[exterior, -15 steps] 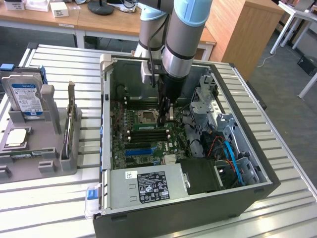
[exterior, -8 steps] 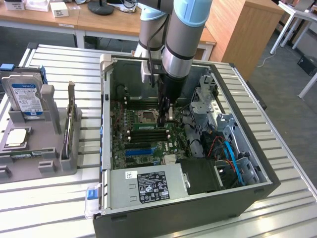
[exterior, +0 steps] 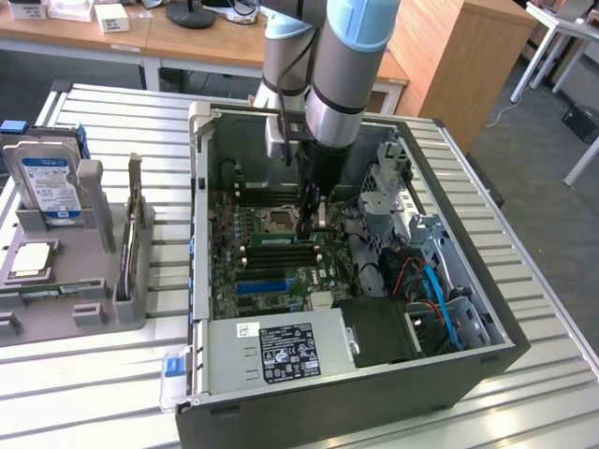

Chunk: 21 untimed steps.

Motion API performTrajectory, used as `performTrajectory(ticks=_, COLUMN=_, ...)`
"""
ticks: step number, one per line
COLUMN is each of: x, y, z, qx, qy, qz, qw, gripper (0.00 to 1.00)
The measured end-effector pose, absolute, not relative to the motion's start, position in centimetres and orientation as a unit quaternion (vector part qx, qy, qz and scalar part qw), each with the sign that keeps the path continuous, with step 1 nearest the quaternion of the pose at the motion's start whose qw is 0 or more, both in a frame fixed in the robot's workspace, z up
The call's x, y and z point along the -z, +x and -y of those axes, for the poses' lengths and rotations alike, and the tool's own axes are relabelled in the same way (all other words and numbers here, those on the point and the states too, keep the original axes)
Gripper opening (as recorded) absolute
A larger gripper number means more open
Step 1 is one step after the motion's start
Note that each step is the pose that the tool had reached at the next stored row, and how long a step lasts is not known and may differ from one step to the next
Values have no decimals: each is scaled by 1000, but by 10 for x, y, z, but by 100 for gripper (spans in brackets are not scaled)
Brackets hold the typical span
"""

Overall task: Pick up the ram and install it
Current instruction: 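Insert the ram into the slot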

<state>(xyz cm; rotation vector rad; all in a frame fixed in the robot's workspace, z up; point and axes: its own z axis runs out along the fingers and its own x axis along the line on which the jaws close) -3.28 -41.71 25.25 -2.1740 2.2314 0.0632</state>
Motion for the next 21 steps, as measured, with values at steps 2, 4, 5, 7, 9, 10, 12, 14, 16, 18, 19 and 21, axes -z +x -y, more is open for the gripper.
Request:
performTrajectory(ticks=2, x=-251, y=-33, z=417, qx=-20, qy=-698, qz=-716, qw=13, gripper=12)
performTrajectory(ticks=4, x=-250, y=-33, z=417, qx=-20, qy=-698, qz=-716, qw=12, gripper=12)
performTrajectory(ticks=5, x=-250, y=-33, z=417, qx=-20, qy=-698, qz=-716, qw=12, gripper=12)
performTrajectory(ticks=7, x=-250, y=-33, z=417, qx=-20, qy=-698, qz=-716, qw=12, gripper=12)
performTrajectory(ticks=9, x=-250, y=-33, z=417, qx=-20, qy=-698, qz=-716, qw=13, gripper=12)
performTrajectory(ticks=10, x=-249, y=-33, z=417, qx=-20, qy=-698, qz=-716, qw=13, gripper=12)
performTrajectory(ticks=12, x=-249, y=-33, z=417, qx=-20, qy=-698, qz=-716, qw=13, gripper=12)
performTrajectory(ticks=14, x=-248, y=-33, z=417, qx=-20, qy=-698, qz=-716, qw=13, gripper=12)
performTrajectory(ticks=16, x=-247, y=-33, z=417, qx=-20, qy=-698, qz=-716, qw=13, gripper=12)
performTrajectory(ticks=18, x=-247, y=-33, z=417, qx=-20, qy=-698, qz=-716, qw=12, gripper=12)
performTrajectory(ticks=19, x=-247, y=-33, z=417, qx=-20, qy=-698, qz=-716, qw=12, gripper=12)
performTrajectory(ticks=21, x=-247, y=-33, z=417, qx=-20, qy=-698, qz=-716, qw=12, gripper=12)
